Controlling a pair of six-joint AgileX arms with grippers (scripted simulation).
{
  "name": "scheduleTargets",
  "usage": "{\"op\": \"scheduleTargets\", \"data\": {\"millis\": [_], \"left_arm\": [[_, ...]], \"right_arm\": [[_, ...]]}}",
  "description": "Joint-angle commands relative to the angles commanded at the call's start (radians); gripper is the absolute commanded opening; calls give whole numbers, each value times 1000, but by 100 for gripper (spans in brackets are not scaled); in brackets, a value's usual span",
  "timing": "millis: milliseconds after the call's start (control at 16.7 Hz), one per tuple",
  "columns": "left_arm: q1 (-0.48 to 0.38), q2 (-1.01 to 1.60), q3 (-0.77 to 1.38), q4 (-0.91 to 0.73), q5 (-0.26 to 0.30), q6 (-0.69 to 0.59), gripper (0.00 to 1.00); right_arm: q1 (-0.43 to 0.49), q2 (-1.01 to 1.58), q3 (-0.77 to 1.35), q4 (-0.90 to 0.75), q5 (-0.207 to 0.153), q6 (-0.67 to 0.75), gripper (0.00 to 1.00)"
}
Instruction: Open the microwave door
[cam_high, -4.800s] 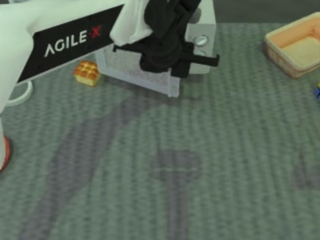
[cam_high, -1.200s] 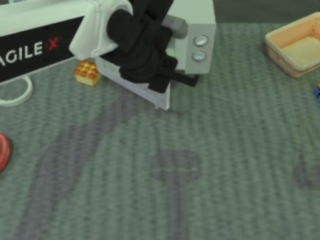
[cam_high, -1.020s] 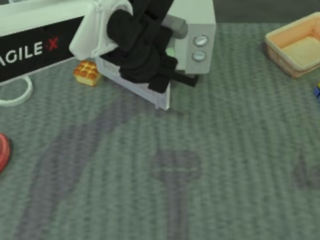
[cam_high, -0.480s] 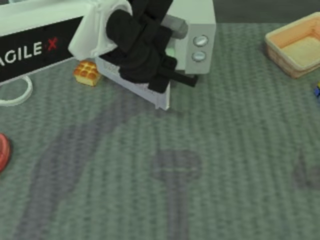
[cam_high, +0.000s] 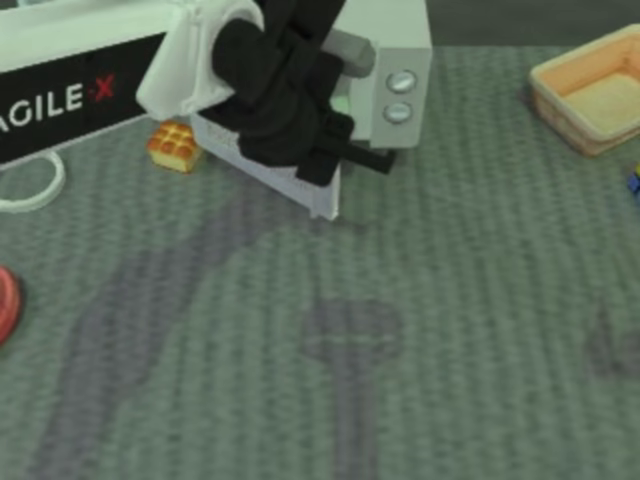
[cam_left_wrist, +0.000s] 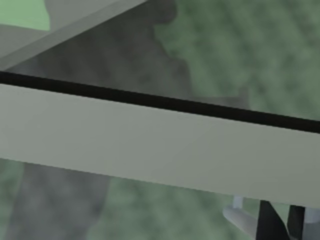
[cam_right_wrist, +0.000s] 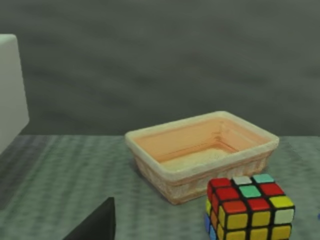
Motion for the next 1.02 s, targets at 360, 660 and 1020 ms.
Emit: {"op": "scheduleTargets", "data": {"millis": [360, 660, 1020], "left_arm": [[-4, 2, -6, 0, 8, -1, 0], [30, -60, -72, 22, 61, 101, 0], [42, -75, -99, 25, 80, 138, 0]], "right_arm": [[0, 0, 0, 0, 0, 0, 100], [0, 0, 0, 0, 0, 0, 100], [0, 0, 0, 0, 0, 0, 100]]}}
